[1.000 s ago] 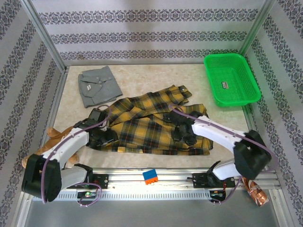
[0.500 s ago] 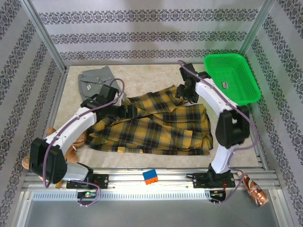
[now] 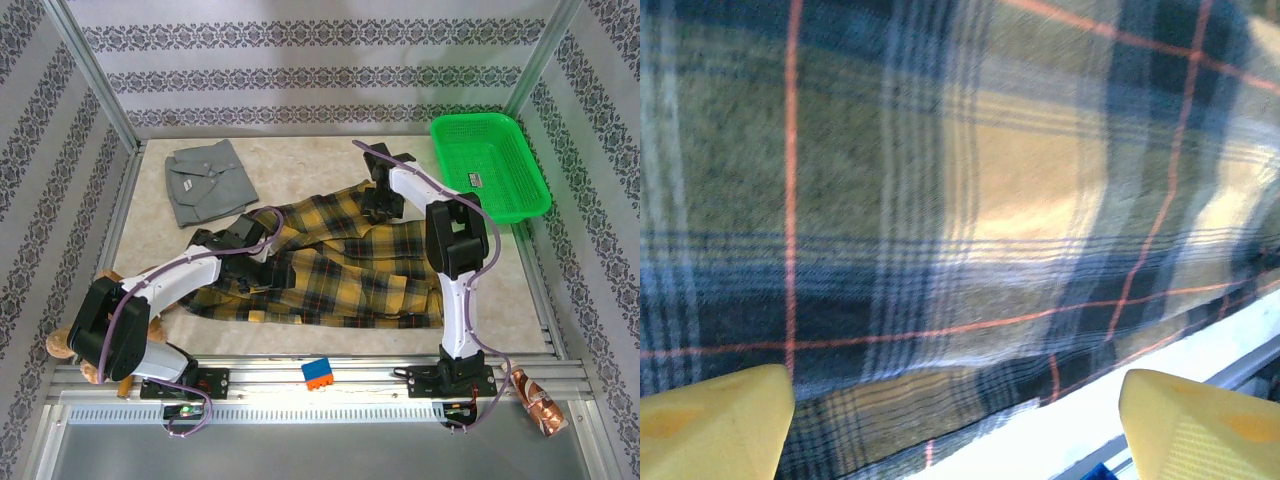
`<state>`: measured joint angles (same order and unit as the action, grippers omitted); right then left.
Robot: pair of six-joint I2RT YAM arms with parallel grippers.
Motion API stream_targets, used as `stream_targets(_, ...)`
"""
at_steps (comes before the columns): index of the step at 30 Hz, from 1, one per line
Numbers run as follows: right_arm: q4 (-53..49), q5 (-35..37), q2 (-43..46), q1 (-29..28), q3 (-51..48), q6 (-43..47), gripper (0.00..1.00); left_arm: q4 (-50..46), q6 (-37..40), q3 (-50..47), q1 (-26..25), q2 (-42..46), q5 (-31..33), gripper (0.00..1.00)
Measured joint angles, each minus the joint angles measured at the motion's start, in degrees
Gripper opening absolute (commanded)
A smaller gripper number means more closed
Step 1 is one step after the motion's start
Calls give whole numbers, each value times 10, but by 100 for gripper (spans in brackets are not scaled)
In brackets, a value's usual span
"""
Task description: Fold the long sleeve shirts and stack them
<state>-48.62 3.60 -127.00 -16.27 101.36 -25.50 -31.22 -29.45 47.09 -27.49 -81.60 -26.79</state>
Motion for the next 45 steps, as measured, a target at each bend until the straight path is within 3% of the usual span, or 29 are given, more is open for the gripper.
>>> stream_targets(3,3,1,-31,0,35,-1,49,7,-7,-16,0,-1,2,85)
stream_targets(7,2,3,-68,0,82,-13,15,28,-17,-48,-1,-3,6,86)
stream_targets(11,16,3,-75,0,103,-40,0,38,-23,-63,-2,-7,9,86)
stream_targets(19,106,-14,-89,0,188,-103,0,63,-34,-69,-2,-12,5,87)
stream_targets(24,188,-56,-154,-5,352,-131,0,82,-40,-74,-2,-13,0,87)
stream_targets(29,257,-101,-295,-20,594,-173,0,110,-44,-87,-2,-7,-6,88)
stream_targets(31,292,-107,-330,-27,626,-198,8,117,-47,-93,-2,-2,-7,88)
stream_targets(38,338,-142,-372,-43,620,-256,58,104,-60,-93,-2,17,-3,93)
stream_targets(42,311,-182,-346,-37,604,-237,67,29,-71,-61,-1,56,17,100)
stream_targets(45,258,-204,-255,-30,504,-201,71,-20,-72,2,20,81,31,100)
